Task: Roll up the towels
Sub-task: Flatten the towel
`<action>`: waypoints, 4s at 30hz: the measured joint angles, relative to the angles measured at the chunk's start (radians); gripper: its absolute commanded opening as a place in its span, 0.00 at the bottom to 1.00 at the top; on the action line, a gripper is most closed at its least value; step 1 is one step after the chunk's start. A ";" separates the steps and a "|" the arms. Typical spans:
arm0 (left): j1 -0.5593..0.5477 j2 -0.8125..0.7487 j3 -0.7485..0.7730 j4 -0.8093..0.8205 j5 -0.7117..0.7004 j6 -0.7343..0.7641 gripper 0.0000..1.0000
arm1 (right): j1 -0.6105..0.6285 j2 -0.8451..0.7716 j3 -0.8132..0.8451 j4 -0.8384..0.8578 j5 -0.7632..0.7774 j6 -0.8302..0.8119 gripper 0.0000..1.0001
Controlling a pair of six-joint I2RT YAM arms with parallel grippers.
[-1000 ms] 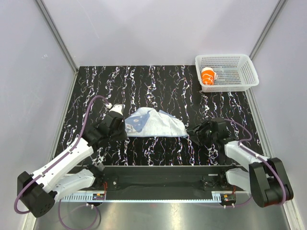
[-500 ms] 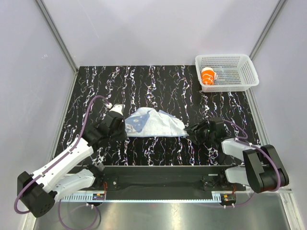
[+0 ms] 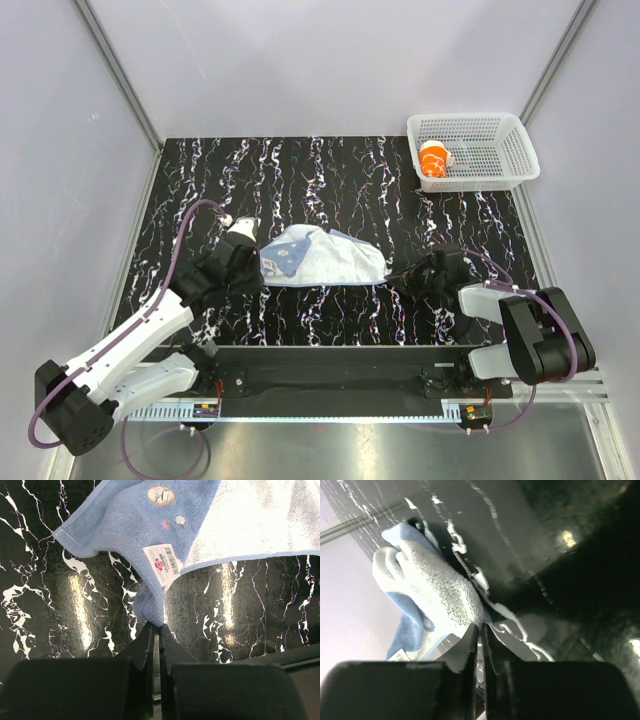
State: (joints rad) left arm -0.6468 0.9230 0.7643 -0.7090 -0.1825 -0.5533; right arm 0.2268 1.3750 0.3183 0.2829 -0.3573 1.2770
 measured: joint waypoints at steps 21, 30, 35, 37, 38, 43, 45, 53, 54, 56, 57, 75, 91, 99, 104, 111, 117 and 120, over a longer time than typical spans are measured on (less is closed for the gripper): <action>0.029 0.059 0.275 -0.031 0.000 0.032 0.00 | 0.077 -0.233 0.657 -0.764 0.324 -0.604 0.82; 0.032 0.000 0.097 -0.054 0.010 0.002 0.00 | 0.119 -0.258 0.343 -0.837 0.329 -0.529 1.00; 0.033 -0.032 0.063 -0.060 0.011 -0.005 0.00 | 0.119 -0.253 0.330 -0.795 0.314 -0.467 0.90; 0.033 -0.040 0.057 -0.060 0.011 -0.005 0.00 | 0.119 -0.234 0.311 -0.755 0.310 -0.447 0.82; 0.033 -0.042 0.056 -0.059 0.011 -0.005 0.00 | 0.119 -0.220 0.301 -0.737 0.309 -0.438 0.79; 0.033 -0.044 0.045 -0.055 0.012 -0.005 0.00 | 0.119 -0.136 0.254 -0.688 0.290 -0.408 0.66; 0.033 -0.044 0.043 -0.055 0.012 -0.005 0.00 | 0.119 -0.121 0.240 -0.672 0.287 -0.401 0.62; 0.033 -0.044 0.043 -0.052 0.012 -0.005 0.00 | 0.118 -0.072 0.238 -0.593 0.269 -0.390 0.36; 0.033 -0.044 0.043 -0.052 0.012 -0.005 0.00 | 0.118 -0.066 0.238 -0.581 0.266 -0.390 0.31; 0.035 -0.044 0.043 -0.052 0.011 -0.005 0.00 | 0.118 -0.048 0.236 -0.566 0.257 -0.390 0.22; 0.035 -0.044 0.043 -0.052 0.011 -0.005 0.00 | 0.118 -0.043 0.236 -0.559 0.256 -0.391 0.15; 0.200 0.274 0.389 -0.054 0.098 0.067 0.00 | 0.014 0.109 0.817 -0.725 0.140 -0.494 0.00; 0.427 0.359 0.705 -0.040 0.357 0.116 0.00 | -0.081 0.080 1.193 -0.883 0.046 -0.616 0.00; 0.473 0.181 0.019 0.062 0.425 -0.007 0.00 | -0.081 -0.069 0.504 -0.738 0.006 -0.529 0.00; 0.533 0.190 -0.150 0.061 0.481 -0.076 0.00 | -0.081 -0.069 0.322 -0.724 0.002 -0.474 0.00; 0.603 0.228 -0.186 0.112 0.533 -0.113 0.00 | -0.081 -0.097 0.286 -0.663 -0.002 -0.443 0.00; 0.614 0.229 -0.197 0.143 0.552 -0.134 0.00 | -0.081 -0.141 0.245 -0.661 -0.002 -0.431 0.00; 0.616 0.228 -0.198 0.143 0.552 -0.138 0.00 | -0.081 -0.148 0.236 -0.664 -0.002 -0.430 0.00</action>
State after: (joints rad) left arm -0.0311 1.1511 0.5667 -0.5659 0.3695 -0.6910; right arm 0.1459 1.2274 0.5541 -0.3813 -0.3588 0.8467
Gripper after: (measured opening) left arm 0.024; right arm 0.021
